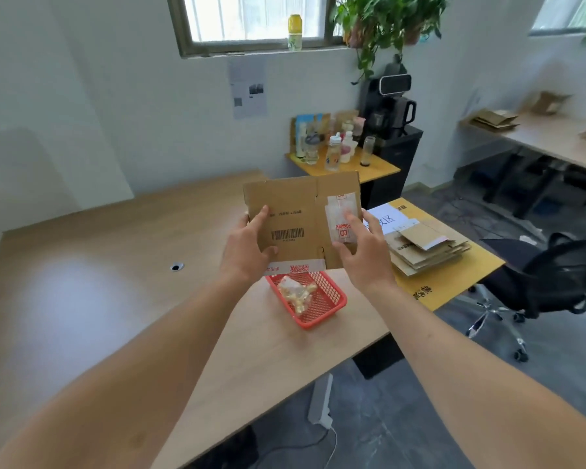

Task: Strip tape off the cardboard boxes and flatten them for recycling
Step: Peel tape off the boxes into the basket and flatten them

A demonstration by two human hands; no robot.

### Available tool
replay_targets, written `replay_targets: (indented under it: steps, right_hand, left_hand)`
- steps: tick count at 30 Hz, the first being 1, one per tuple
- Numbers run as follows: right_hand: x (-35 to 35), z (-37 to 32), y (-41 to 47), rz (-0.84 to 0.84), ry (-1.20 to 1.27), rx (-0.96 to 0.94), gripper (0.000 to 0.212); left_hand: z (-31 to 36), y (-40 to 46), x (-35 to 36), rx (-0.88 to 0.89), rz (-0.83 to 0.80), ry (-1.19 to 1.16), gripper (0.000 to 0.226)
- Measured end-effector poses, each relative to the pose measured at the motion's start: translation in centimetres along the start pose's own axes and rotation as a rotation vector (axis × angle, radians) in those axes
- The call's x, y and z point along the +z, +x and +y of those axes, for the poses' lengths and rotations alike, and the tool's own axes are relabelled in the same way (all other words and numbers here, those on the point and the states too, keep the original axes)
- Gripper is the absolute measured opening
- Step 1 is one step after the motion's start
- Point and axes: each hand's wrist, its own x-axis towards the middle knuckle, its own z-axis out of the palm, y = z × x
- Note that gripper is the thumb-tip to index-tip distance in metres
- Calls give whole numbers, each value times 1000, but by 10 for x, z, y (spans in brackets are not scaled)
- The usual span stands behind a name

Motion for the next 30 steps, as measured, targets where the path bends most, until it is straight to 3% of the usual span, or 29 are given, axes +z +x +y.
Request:
replay_targets:
  steps: [16, 30]
  right_hand:
    - [-144, 267, 72, -54, -112, 187, 74]
    - [-129, 470, 207, -185, -146, 341, 72]
  left_hand:
    - [190, 65, 255, -29, -136, 21, 89]
    - [227, 208, 456, -142, -270, 91, 86]
